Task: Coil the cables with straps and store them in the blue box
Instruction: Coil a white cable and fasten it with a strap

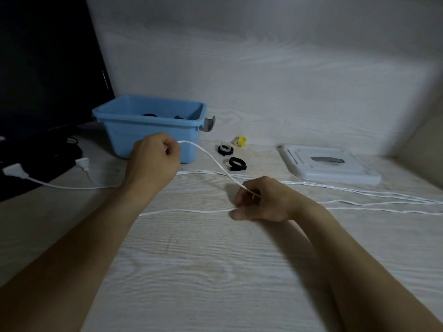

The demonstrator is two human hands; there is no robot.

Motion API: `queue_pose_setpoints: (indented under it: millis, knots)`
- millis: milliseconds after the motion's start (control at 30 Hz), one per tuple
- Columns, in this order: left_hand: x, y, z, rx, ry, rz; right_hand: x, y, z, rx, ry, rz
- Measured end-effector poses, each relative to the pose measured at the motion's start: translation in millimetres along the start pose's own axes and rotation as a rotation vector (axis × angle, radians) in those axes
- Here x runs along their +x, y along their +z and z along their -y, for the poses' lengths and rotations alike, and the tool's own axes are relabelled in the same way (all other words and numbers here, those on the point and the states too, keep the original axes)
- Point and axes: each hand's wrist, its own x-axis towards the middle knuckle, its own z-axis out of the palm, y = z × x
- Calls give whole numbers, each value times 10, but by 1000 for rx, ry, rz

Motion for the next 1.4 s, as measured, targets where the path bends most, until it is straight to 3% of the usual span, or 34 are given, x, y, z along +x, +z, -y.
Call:
queue_pose_setpoints:
  millis: [167,333,467,667,733,933,1100,1267,1400]
  knots:
    - [-21,-8,-8,49,10,20,163,193,-27,-89,-84,-217]
    - [-101,30,-31,338,17,152,435,513,165,-132,-186,-444]
    - [-112,22,-31,330,-25,240,680,651,463,-134,-121,-481]
    - [-155,89,-89,497,-129,636,1001,791,834,-139,-124,-390]
    - [-114,79,-19,531,-181,684,1014,796,816,-96,-147,-417]
    - [-61,65,60,693,-300,684,908,708,627,-86,-196,-447]
    - [168,39,386,738,-572,611,571,379,232,-181,-174,-464]
    - [226,-98,490,558,-463,294,233,169,-220,-271,-45,-461]
    - [202,-140,397,464,-295,120,226,193,-334,-212,-73,-496]
